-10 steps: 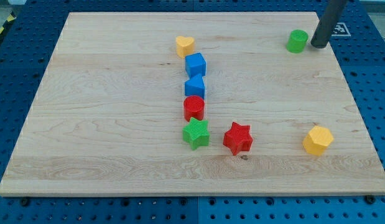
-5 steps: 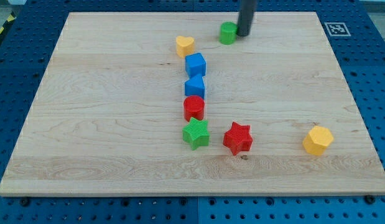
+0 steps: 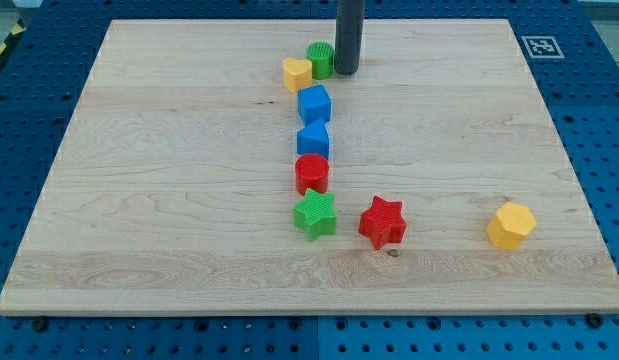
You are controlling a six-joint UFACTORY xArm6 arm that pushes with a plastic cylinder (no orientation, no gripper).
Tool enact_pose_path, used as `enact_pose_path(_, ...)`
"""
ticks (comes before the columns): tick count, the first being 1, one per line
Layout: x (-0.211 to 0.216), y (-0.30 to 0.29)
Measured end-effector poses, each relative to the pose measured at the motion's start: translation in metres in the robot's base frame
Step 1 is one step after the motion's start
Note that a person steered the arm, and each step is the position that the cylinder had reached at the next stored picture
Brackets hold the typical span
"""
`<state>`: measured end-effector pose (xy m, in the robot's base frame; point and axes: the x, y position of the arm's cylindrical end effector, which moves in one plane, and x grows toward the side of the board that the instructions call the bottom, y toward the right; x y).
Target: Push the green circle to the top left
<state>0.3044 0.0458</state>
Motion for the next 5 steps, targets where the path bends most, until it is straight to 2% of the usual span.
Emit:
enact_pose_path(2,-0.015,-0.024)
enact_pose_path(5,-0.042,-0.128)
